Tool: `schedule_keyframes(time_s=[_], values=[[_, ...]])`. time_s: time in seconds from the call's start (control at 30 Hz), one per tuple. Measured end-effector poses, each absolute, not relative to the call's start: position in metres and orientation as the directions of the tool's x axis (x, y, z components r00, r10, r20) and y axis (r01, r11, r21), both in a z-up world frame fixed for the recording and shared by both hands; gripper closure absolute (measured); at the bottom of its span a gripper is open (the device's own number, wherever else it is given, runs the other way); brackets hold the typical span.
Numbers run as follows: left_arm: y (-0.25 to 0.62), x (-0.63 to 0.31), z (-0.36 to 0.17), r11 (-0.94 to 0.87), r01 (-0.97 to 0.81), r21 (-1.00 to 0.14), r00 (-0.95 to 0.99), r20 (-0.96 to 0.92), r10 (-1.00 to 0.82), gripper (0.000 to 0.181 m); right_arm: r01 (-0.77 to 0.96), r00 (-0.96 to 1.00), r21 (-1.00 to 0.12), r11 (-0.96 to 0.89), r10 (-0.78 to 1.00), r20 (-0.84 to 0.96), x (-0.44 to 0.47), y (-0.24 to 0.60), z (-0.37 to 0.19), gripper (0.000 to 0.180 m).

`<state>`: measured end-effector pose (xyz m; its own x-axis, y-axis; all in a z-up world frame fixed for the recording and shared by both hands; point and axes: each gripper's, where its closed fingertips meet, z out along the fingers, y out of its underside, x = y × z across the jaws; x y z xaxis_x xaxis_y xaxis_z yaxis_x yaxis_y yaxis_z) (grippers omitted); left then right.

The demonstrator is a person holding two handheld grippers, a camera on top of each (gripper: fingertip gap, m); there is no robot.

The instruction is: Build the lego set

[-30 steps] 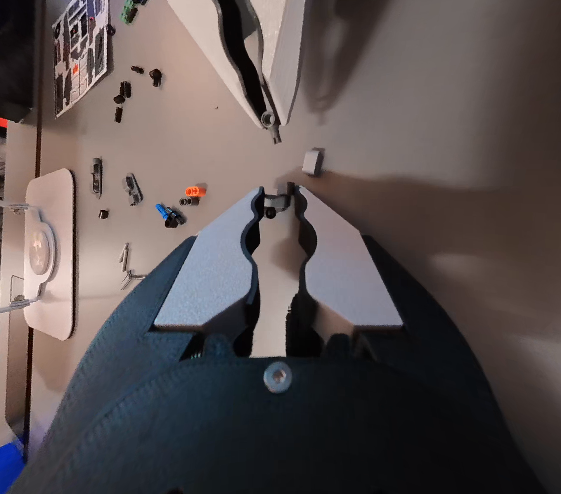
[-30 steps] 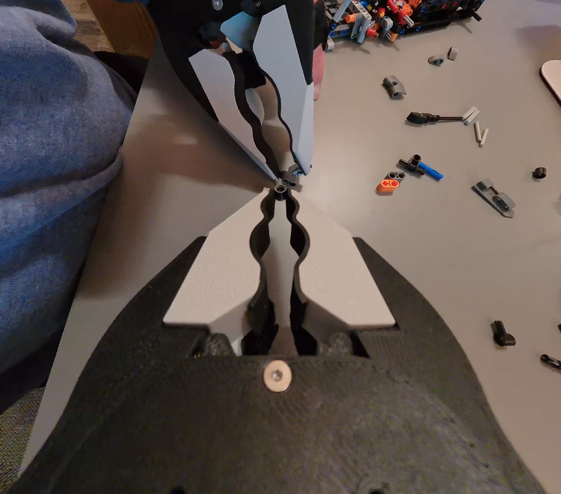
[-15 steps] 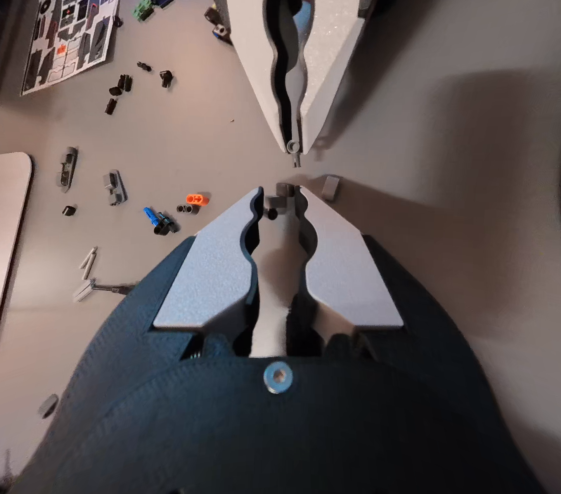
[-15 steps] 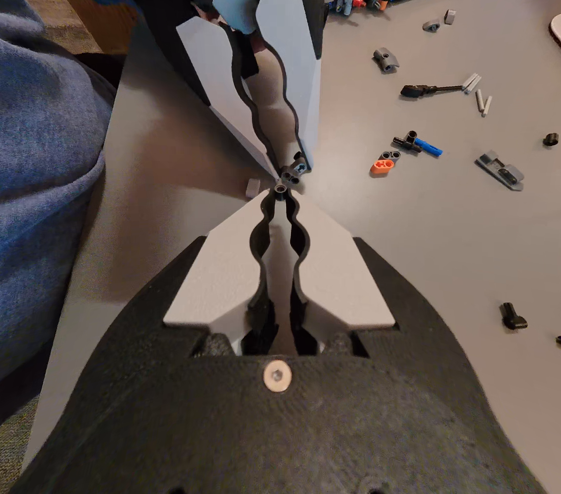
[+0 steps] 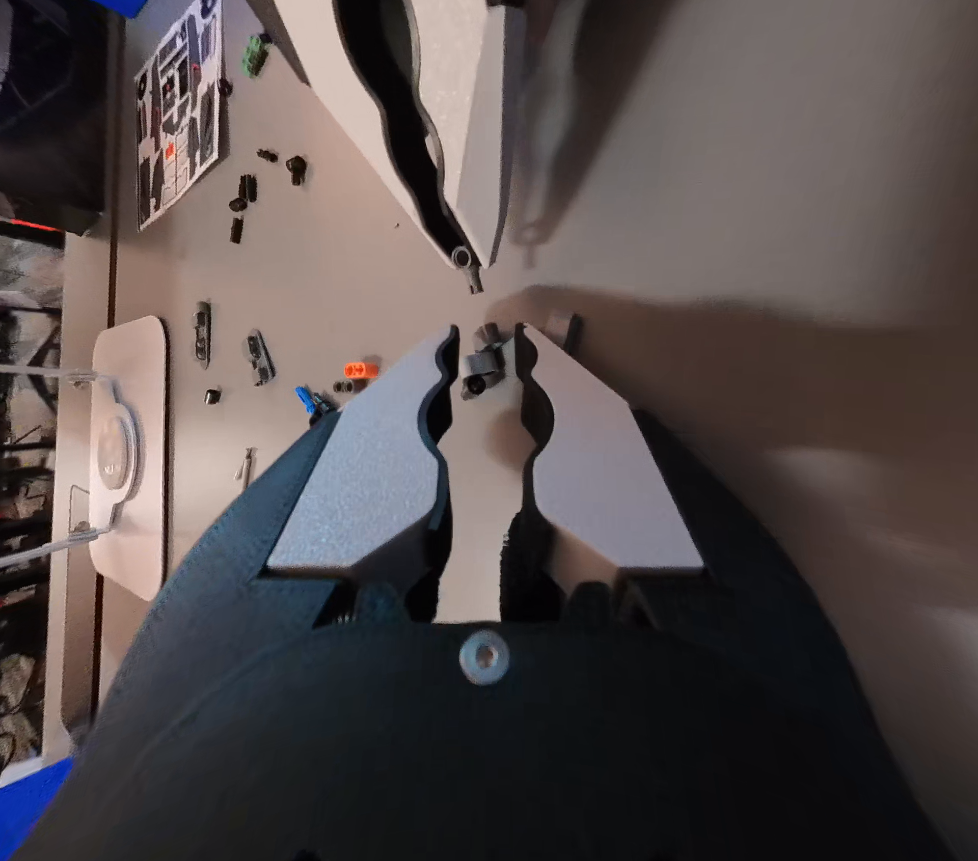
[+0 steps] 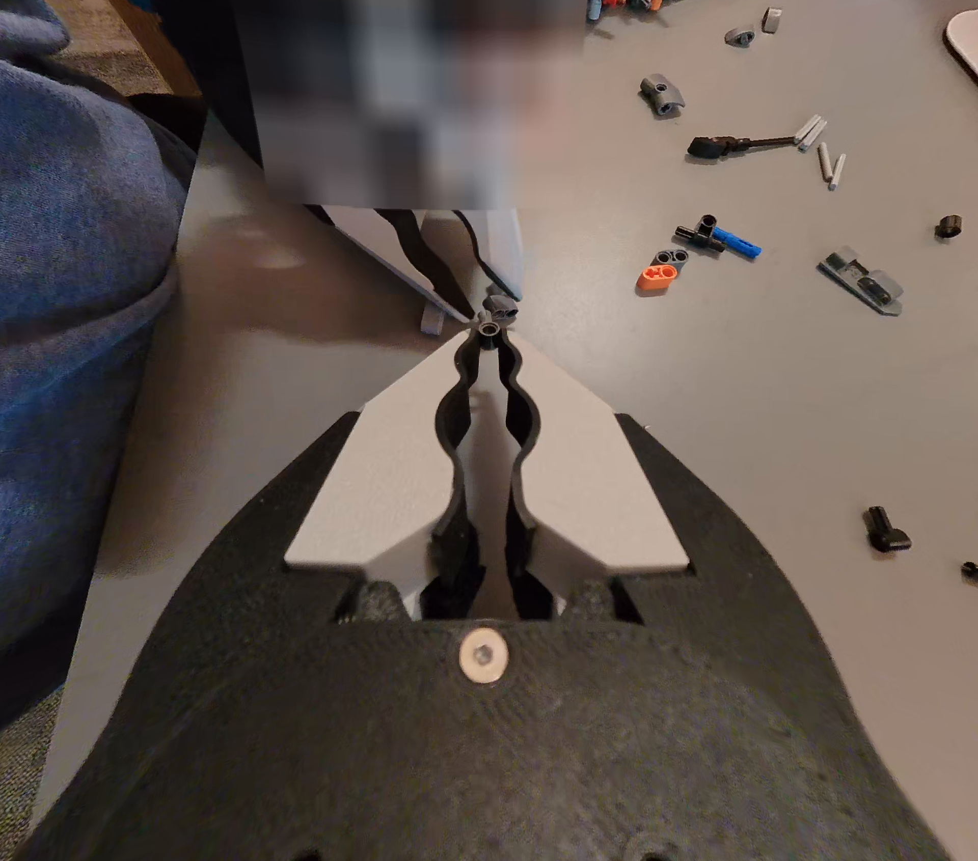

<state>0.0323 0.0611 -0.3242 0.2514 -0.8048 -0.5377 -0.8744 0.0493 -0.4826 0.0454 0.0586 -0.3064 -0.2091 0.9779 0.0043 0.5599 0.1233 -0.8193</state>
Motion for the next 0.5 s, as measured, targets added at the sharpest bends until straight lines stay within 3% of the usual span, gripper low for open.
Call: schedule_keyframes(time_s=[0.27,0.5], values=[[0.067,0.031,-0.328,-0.006,-0.873,-0.488,0.295,-0.517,-0.804,0.174,0.560,-0.204,-0.819,0.123,0.979,0.008,0.045,0.059,-0.307,0.175],[0.060,0.037,-0.311,-0.104,-0.702,-0.704,0.425,-0.297,-0.855,0.175,0.529,-0.204,-0.843,0.100,0.979,-0.011,0.040,0.059,-0.299,0.175]])
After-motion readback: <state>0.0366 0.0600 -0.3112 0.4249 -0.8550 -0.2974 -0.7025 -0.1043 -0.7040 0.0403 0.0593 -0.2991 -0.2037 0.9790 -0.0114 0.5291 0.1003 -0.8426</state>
